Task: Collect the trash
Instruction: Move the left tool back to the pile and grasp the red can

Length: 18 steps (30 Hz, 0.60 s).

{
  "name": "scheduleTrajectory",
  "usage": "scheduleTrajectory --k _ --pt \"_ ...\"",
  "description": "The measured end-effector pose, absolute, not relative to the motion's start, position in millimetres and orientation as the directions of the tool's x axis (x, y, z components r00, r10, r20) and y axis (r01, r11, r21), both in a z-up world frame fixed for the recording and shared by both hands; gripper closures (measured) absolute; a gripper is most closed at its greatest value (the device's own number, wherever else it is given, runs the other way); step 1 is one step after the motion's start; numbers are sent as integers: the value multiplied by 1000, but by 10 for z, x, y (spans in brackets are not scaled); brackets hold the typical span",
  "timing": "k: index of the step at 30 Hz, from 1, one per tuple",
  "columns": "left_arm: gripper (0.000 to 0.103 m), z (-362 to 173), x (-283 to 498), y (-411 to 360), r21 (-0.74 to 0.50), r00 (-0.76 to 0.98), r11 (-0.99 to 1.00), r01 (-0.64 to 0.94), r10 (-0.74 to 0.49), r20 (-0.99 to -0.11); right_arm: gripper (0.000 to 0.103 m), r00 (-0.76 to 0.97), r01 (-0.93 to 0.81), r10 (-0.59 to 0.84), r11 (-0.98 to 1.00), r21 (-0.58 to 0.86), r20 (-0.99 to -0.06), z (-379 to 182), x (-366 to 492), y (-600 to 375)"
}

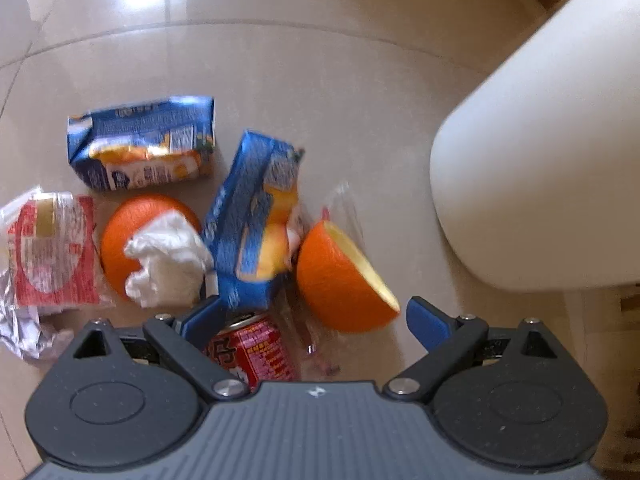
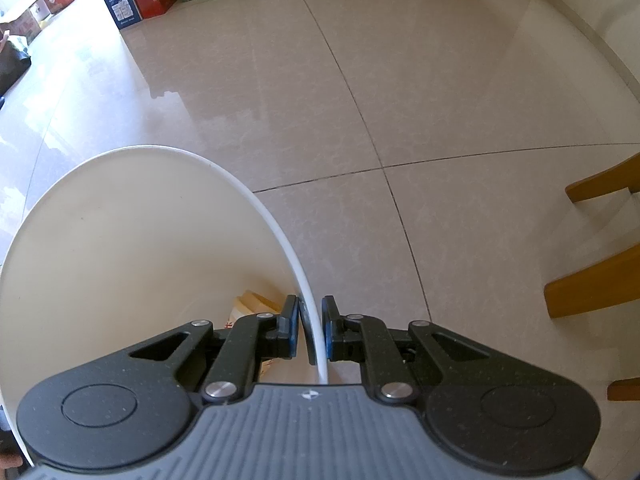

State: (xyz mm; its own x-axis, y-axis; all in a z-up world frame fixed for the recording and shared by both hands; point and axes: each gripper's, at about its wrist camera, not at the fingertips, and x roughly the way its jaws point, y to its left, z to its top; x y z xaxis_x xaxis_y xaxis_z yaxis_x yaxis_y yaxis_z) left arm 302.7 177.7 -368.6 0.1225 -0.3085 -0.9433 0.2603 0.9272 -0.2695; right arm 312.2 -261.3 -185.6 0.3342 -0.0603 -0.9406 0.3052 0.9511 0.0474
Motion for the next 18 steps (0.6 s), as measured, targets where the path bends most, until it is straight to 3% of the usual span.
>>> scheduleTrajectory --k 8,18 --pt "7 -3751 2820 1814 -296 -41 896 330 -299 -953 89 338 308 -57 950 53 -939 -1853 3119 -2632" --pt "6 -3712 2284 1625 -114 8 725 679 -162 -987 88 340 309 -59 950 52 -938 -1863 3115 -2628"
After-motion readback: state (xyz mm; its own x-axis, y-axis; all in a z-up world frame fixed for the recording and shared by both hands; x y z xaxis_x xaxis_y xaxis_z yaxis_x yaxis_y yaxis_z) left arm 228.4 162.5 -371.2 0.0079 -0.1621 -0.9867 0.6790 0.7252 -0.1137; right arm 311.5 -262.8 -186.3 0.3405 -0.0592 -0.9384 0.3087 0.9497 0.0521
